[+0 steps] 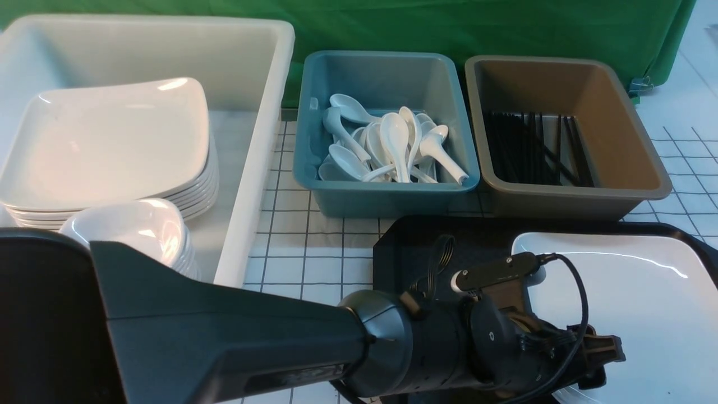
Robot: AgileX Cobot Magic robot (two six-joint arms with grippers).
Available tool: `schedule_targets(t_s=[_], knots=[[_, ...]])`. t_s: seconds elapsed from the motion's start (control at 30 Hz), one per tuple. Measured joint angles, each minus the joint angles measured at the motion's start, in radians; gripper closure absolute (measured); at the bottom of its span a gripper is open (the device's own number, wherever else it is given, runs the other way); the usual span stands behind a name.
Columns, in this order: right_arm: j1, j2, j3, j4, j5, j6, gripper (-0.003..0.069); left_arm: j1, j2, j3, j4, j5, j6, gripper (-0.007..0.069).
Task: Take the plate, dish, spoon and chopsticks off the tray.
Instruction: Use the left arm to grab a plate from the dinner plate
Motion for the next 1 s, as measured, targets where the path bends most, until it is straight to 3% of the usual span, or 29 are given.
schedule_targets(t_s=[0.2, 0.33, 0.37, 0.47, 0.53, 1.0], knots=[[0.0, 0.0, 0.0, 0.0, 0.0, 0.0, 0.0591, 0.0, 0.005, 0.0, 0.0, -0.009, 0.0, 0.0216], [0.0, 0.0, 0.0, 0.0, 0.0, 0.001, 0.0591, 0.0, 0.006, 0.0, 0.0, -0.008, 0.001, 0.039], [0.0, 0.0, 0.0, 0.0, 0.0, 0.001, 0.0591, 0.0, 0.006, 0.0, 0.0, -0.008, 0.001, 0.04], [0.0, 0.0, 0.0, 0.0, 0.0, 0.001, 0.0589, 0.001, 0.005, 0.0, 0.0, -0.012, -0.008, 0.0555], [0.0, 0.0, 0.0, 0.0, -0.001, 0.001, 0.0587, 0.002, -0.004, -0.001, 0.002, -0.009, -0.009, 0.0589], [0.0, 0.0, 0.0, 0.0, 0.031, 0.002, 0.0582, 0.003, -0.156, -0.001, 0.162, 0.035, -0.002, 0.0607]])
